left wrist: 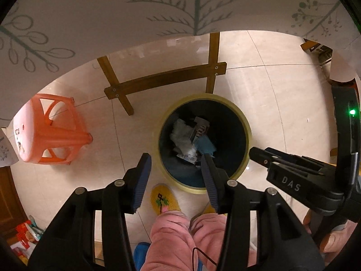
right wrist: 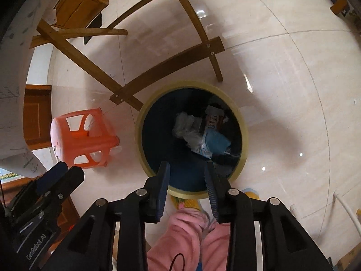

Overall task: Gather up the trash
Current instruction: 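Carry tissue and mask over the black bin and open both tools, then raise both tools and return toward the table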

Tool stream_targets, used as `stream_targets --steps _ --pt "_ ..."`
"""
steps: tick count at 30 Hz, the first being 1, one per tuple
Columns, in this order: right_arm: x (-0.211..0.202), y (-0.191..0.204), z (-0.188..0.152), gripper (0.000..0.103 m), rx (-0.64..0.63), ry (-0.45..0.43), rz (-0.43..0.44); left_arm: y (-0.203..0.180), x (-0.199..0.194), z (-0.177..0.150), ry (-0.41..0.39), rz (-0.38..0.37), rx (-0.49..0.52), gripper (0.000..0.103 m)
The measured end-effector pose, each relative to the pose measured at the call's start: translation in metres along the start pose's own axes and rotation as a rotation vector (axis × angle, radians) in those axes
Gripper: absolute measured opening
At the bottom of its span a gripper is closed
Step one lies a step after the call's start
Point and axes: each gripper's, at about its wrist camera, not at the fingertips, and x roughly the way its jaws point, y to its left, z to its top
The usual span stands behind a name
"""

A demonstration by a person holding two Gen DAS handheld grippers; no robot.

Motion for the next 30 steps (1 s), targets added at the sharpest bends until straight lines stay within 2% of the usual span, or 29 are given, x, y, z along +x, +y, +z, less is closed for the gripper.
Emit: stream_targets --steps 10,15,23,30 --pt "-0.051 0.012 -0.004 0.032 0.0 -0.055 -0.013 0.002 -0.033 0.001 -0.03 0.0 -0.018 0.042" --pt "-0.086 0.023 -0.012 0.032 -0.007 -0.073 -0.009 0.003 -0.063 0.003 -0.038 0.001 -0.023 0.042" --pt "-0.149 0.042 -0.027 0.032 -0.011 -0.087 0.004 0.0 -0.125 0.004 -0.063 -0.009 -0.016 0.042" --pt "-0.217 0.06 -0.037 0.032 -0.02 -0.106 0.008 -0.006 -0.196 0.002 -0.103 -0.02 -0.008 0.042"
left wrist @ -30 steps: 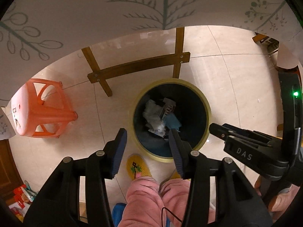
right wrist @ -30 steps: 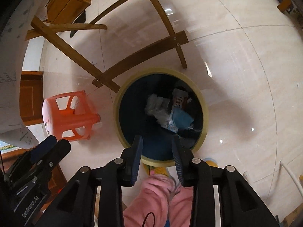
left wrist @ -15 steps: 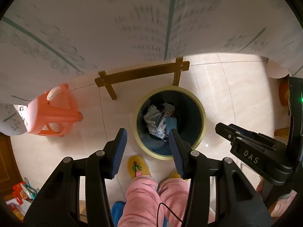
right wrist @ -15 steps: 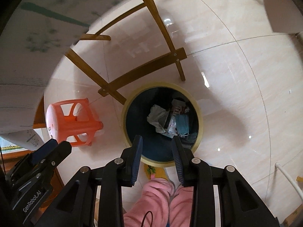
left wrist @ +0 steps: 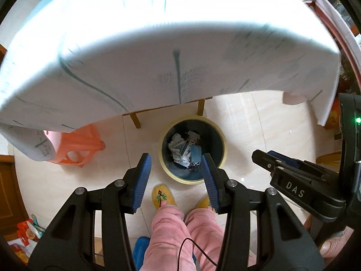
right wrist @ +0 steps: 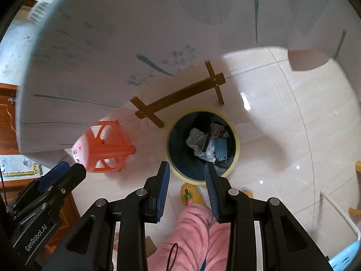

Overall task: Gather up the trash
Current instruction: 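Raise both tools and return toward the table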

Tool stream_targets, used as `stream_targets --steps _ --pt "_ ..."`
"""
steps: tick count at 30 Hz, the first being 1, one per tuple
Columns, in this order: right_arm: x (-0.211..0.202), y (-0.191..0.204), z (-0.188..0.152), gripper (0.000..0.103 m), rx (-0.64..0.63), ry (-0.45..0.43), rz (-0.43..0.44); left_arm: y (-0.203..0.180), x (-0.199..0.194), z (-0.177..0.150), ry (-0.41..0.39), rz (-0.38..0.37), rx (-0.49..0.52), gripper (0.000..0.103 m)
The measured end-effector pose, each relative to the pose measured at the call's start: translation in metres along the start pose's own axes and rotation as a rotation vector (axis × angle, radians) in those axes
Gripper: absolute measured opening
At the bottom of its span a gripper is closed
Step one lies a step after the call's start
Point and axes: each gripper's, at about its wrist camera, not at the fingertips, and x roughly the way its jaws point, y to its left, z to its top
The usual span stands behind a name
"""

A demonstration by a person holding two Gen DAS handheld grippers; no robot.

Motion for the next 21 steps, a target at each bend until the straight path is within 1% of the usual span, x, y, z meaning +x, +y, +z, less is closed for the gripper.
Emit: stream_targets --steps 7,11,17,19,21 --pt "-0.08 0.028 -0.003 0.033 -0.065 -0.048 0.0 -0.004 -0.079 0.0 -0.061 -0.006 0.021 0.042" --pt "-0.12 0.042 -0.007 0.034 -0.116 -0.08 0.009 -0.008 -0.117 -0.003 -0.092 0.019 0.033 0.042" --pt "-0.177 0.064 -0.013 0.034 -0.196 -0.139 0.016 -0.005 -0.169 0.0 -0.15 0.043 0.012 0.042" --pt "-0.197 0.07 -0.014 0.034 -0.224 -0.172 0.02 -0.002 -0.179 0.003 -0.171 0.049 0.004 0.043" --pt "-0.212 0.073 -0.013 0.035 -0.243 -0.201 0.023 0.002 -0.197 0.005 -0.201 0.06 -0.007 0.045"
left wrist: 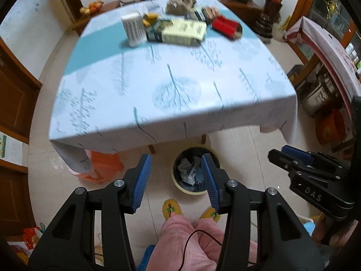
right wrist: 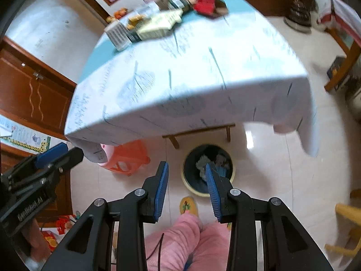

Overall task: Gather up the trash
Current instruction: 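Raise both tools and return toward the table, then grasp the paper cup with the left tool while the right tool grasps the red packet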

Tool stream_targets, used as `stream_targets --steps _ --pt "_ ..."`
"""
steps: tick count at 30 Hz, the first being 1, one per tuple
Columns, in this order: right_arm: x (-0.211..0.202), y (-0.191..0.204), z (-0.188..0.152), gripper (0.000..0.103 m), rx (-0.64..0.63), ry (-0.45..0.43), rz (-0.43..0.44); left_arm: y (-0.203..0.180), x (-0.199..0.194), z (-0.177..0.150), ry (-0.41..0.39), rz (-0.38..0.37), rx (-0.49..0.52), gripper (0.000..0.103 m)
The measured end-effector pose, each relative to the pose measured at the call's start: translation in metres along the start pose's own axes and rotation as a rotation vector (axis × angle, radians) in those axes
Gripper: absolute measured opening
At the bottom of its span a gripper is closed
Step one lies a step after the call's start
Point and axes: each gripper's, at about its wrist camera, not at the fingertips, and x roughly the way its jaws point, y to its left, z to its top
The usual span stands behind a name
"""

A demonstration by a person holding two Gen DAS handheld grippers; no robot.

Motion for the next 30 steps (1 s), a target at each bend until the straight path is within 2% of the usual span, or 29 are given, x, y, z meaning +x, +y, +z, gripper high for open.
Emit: stream_targets --steps 2,7,12,16,18,20,27,30 --pt "-0.015 0.001 0.006 0.038 -0.019 -0.034 0.001 0.003 -0.012 0.006 -0.025 0.007 -0.008 0.049" --pt "-0.045 -0.003 0.024 0.045 -0.037 -0.11 0.012 0.016 -0.043 0.026 -0.098 0.034 -0.039 0.051" --pt "-0.056 -0.003 0.041 0.047 -0.055 -0.161 0.007 0.036 -0.061 0.046 -0.151 0.042 -0.092 0.055" --pt "-0.058 -0.001 0.061 0.049 -0.056 -0.194 -0.006 0.053 -0.062 0.065 -0.176 0.048 -0.112 0.058" --pt "-0.059 0.001 0.073 0.053 -0.053 -0.206 -0.011 0.061 -0.056 0.078 -0.178 0.053 -0.118 0.059" --pt "-0.057 0.002 0.091 0.063 -0.045 -0.219 -0.02 0.072 -0.046 0.093 -0.169 0.051 -0.127 0.061" --pt "-0.038 0.013 0.171 0.069 -0.021 -0.244 -0.087 0.121 0.012 0.178 -0.101 -0.01 -0.148 0.064" --pt "-0.022 0.016 0.217 0.078 -0.018 -0.247 -0.13 0.141 0.045 0.22 -0.066 -0.042 -0.159 0.065"
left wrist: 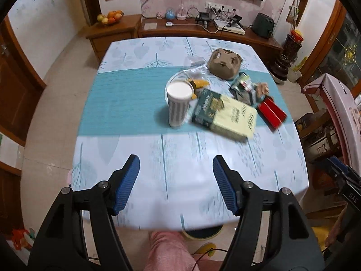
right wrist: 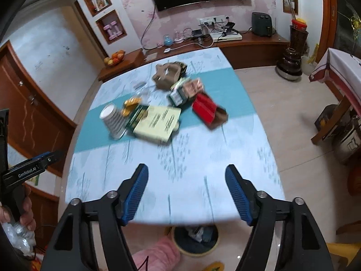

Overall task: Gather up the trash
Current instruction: 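Grasp the paper cup with the left tool while the right tool grasps the red packet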

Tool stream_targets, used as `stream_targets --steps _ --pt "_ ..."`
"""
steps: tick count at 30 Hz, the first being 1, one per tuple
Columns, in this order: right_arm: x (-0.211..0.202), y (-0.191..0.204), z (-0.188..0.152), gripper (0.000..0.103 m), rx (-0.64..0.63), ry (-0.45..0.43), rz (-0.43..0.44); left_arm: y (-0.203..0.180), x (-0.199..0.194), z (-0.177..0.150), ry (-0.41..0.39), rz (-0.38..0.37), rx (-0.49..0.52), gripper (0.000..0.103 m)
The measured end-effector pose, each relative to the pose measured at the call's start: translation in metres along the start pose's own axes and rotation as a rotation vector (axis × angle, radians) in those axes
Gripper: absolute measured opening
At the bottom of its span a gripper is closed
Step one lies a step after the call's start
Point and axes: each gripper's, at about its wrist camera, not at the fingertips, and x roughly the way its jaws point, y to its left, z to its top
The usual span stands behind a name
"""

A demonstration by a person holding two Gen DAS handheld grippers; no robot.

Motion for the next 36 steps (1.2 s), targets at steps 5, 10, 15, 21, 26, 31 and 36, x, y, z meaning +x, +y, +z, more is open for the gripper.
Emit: stream_targets --steps 5,10,15,21,26,31,36 --pt "0.057 -0.004 0.058 0.081 -0.027 0.024 -0.093 0.015 0.065 0.058 0.057 -0.028 -0.011 0.065" --pt "0.135 -0.013 0.104 0.081 -0.056 0.1 -0.152 0.014 0.127 0.084 0.097 -0.039 0.034 0.064" --pt "0.196 -0.017 0.121 0.081 -0.111 0.157 -0.186 0.011 0.161 0.089 0.108 -0.072 0.076 0.065" --pt "0.252 -0.016 0.13 0.081 -0.151 0.225 -0.188 0.004 0.173 0.085 0.079 -0.096 0.124 0.064" --pt "0.281 -0.018 0.129 0.079 -0.156 0.27 -0.176 -0.003 0.185 0.089 0.06 -0.1 0.14 0.065" --pt "0.3 -0.021 0.125 0.06 -0.148 0.302 -0.154 -0.008 0.2 0.096 0.02 -0.097 0.144 0.064" --pt "0.299 -0.024 0.123 0.053 -0.113 0.279 -0.129 -0.01 0.212 0.097 0.013 -0.086 0.133 0.047"
